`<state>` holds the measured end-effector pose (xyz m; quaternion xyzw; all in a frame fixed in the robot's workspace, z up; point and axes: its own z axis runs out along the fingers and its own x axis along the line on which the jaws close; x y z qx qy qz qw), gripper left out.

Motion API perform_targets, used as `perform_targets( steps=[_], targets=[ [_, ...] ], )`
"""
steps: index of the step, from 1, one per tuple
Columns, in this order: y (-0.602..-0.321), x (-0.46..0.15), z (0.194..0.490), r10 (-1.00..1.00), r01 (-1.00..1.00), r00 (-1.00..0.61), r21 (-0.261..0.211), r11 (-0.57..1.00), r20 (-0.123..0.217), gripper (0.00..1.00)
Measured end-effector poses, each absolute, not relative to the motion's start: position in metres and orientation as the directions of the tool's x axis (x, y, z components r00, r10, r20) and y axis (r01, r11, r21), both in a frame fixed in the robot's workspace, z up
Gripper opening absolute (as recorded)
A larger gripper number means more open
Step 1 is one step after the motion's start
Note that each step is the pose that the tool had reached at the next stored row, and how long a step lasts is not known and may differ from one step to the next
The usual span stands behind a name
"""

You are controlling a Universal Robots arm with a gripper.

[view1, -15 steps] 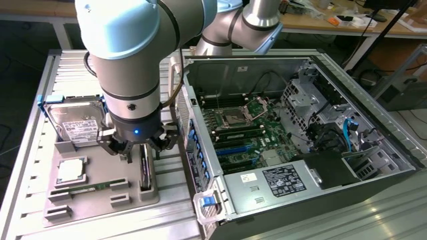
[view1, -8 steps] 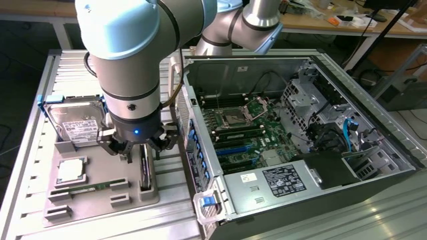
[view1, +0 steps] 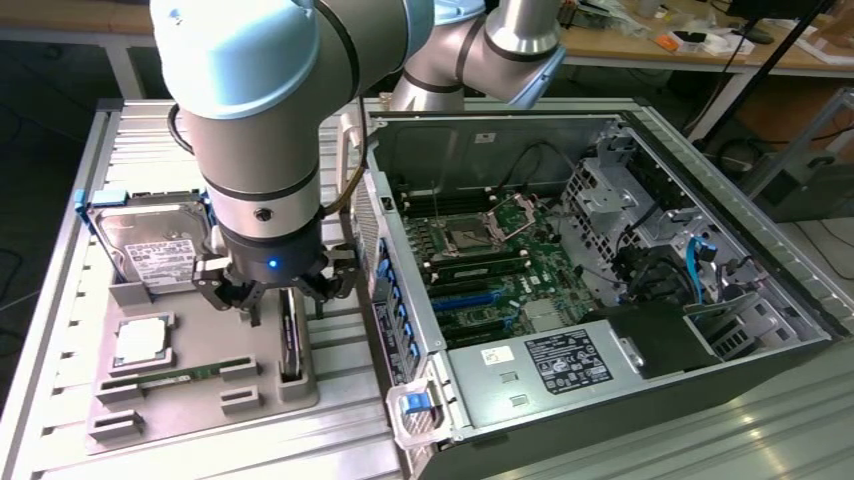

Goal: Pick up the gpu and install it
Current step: 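Pick up the gpu and move the gpu toward the slot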

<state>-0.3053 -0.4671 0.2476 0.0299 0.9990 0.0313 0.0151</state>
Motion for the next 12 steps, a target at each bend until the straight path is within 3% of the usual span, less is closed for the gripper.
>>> perform_targets(
  steps=[3,5,7,8,12],
  targets=[
    [-0.4671,-0.3053,0.2476,0.061,0.059,-0.998,0.063,0.996,-0.028,0.66],
    [-0.4671,-0.3053,0.2476,0.061,0.059,-0.998,0.063,0.996,-0.028,0.53],
    [-0.4671,-0.3053,0.2476,0.061,0.059,-0.998,0.063,0.996,-0.028,0.53],
    [-0.4671,-0.3053,0.2476,0.061,0.059,-0.998,0.063,0.996,-0.028,0.47],
    [-0.4668,-0.3052,0.2473,0.061,0.059,-0.998,0.064,0.996,-0.029,0.47]
  ],
)
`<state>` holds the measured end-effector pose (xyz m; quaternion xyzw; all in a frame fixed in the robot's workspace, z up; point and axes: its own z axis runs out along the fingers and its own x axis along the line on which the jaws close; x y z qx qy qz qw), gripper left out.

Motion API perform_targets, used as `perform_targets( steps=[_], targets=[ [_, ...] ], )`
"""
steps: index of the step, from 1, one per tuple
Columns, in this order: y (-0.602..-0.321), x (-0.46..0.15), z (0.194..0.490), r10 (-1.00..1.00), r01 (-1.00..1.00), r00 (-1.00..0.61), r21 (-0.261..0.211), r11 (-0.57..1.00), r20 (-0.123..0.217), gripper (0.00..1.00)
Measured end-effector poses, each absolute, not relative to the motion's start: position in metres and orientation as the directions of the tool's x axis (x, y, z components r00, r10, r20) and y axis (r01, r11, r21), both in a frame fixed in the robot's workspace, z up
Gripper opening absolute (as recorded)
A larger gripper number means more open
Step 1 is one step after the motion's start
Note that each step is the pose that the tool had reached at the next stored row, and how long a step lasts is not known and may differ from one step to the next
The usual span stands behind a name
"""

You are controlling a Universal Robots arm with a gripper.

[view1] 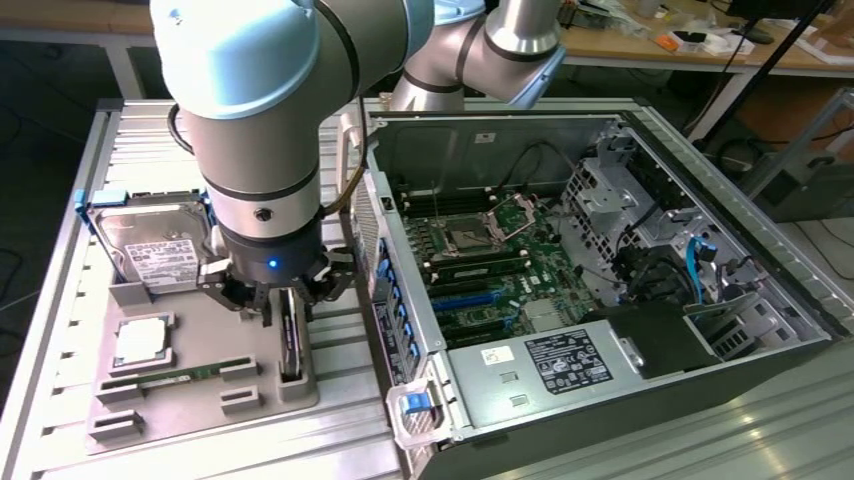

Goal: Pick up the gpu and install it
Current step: 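Pick up the gpu and move the gpu toward the slot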

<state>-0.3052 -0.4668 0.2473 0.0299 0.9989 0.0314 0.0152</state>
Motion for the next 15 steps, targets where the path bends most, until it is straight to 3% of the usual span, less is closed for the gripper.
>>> perform_targets(
  steps=[9,10,11,15],
  targets=[
    [-0.4562,-0.3053,0.2411,0.061,0.059,-0.998,0.063,0.996,-0.028,0.47],
    [-0.4561,-0.3053,0.2411,0.061,0.059,-0.998,0.063,0.996,-0.028,0.45],
    [-0.4561,-0.3053,0.2411,0.061,0.059,-0.998,0.063,0.996,-0.028,0.31],
    [-0.4561,-0.3053,0.2411,0.061,0.059,-0.998,0.063,0.996,-0.028,0.27]
  ],
)
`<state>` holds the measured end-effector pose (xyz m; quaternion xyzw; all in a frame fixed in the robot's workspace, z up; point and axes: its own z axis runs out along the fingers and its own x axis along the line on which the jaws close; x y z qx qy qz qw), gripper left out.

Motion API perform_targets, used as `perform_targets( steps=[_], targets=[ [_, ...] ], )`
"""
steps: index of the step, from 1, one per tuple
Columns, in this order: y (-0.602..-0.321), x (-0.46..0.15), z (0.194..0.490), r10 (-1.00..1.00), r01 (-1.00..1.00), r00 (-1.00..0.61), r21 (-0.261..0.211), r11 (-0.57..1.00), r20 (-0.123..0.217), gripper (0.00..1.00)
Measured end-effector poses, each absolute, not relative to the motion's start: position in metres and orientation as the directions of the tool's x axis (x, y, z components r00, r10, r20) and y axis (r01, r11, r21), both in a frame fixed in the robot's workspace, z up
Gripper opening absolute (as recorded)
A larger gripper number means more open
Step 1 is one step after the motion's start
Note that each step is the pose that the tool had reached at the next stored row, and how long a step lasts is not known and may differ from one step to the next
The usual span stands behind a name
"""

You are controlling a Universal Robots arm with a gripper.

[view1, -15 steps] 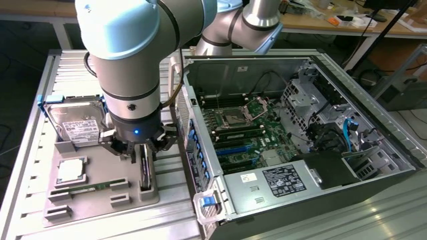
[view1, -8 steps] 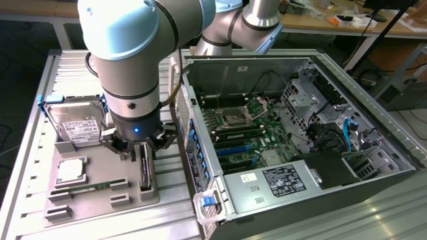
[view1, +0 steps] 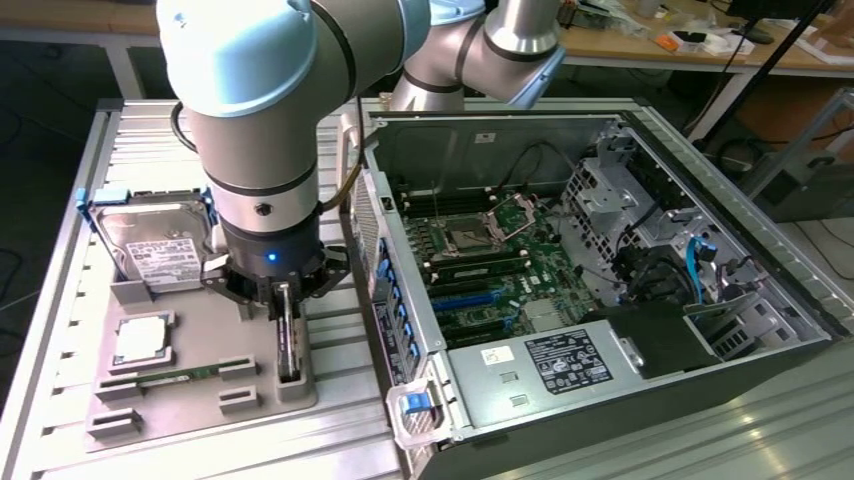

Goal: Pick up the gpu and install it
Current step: 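Pick up the gpu and move the gpu toward the slot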

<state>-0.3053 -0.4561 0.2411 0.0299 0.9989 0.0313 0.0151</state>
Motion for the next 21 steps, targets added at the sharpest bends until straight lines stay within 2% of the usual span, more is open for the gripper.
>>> perform_targets(
  steps=[21],
  targets=[
    [-0.4561,-0.3053,0.2411,0.061,0.059,-0.998,0.063,0.996,-0.028,0.27]
  ],
)
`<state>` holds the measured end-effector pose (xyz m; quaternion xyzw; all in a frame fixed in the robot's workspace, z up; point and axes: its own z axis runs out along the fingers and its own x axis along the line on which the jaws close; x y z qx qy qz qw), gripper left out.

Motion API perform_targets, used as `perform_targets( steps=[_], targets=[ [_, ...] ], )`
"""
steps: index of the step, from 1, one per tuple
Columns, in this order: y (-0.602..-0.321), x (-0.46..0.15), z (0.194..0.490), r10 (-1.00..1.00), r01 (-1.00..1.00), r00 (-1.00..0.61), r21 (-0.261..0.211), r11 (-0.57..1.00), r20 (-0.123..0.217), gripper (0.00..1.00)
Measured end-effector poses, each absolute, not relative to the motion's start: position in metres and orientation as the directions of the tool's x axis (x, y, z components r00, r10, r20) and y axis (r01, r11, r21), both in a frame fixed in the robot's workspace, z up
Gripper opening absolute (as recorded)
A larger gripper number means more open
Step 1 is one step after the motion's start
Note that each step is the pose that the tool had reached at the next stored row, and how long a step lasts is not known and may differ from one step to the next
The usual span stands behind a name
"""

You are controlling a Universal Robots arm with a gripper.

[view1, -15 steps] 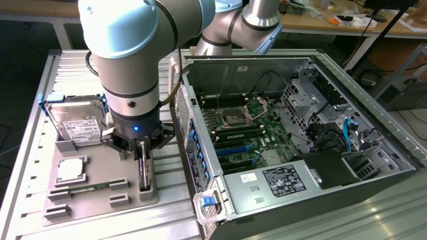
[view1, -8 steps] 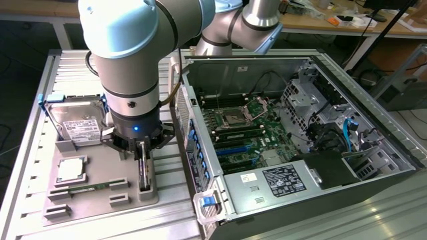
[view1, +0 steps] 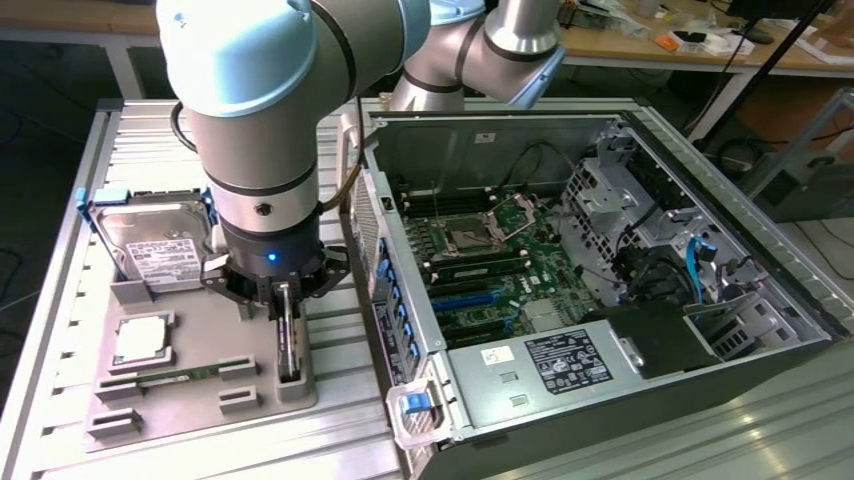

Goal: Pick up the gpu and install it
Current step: 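Pick up the gpu and move the gpu toward the slot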

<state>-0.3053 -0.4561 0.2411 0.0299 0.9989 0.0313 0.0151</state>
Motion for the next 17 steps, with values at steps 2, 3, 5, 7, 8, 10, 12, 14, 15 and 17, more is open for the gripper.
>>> perform_targets(
  steps=[2,3,5,7,8,10,12,14,15,17],
  targets=[
    [-0.4561,-0.3053,0.2411,0.061,0.059,-0.998,0.063,0.996,-0.028,0.27],
    [-0.4562,-0.3053,0.2411,0.061,0.059,-0.998,0.063,0.996,-0.028,0.27],
    [-0.4561,-0.3053,0.2411,0.061,0.059,-0.998,0.063,0.996,-0.028,0.27],
    [-0.4561,-0.3053,0.2411,0.061,0.059,-0.998,0.063,0.996,-0.028,0.27],
    [-0.4561,-0.3053,0.2411,0.061,0.059,-0.998,0.063,0.996,-0.028,0.27],
    [-0.4561,-0.3053,0.2411,0.061,0.059,-0.998,0.063,0.996,-0.028,0.27],
    [-0.4562,-0.3053,0.2412,0.061,0.059,-0.998,0.063,0.996,-0.028,0.27],
    [-0.4561,-0.3053,0.2411,0.061,0.059,-0.998,0.063,0.996,-0.028,0.27],
    [-0.4562,-0.3053,0.2412,0.061,0.059,-0.998,0.063,0.996,-0.028,0.27],
    [-0.4562,-0.3053,0.2411,0.061,0.059,-0.998,0.063,0.996,-0.028,0.27]
  ],
)
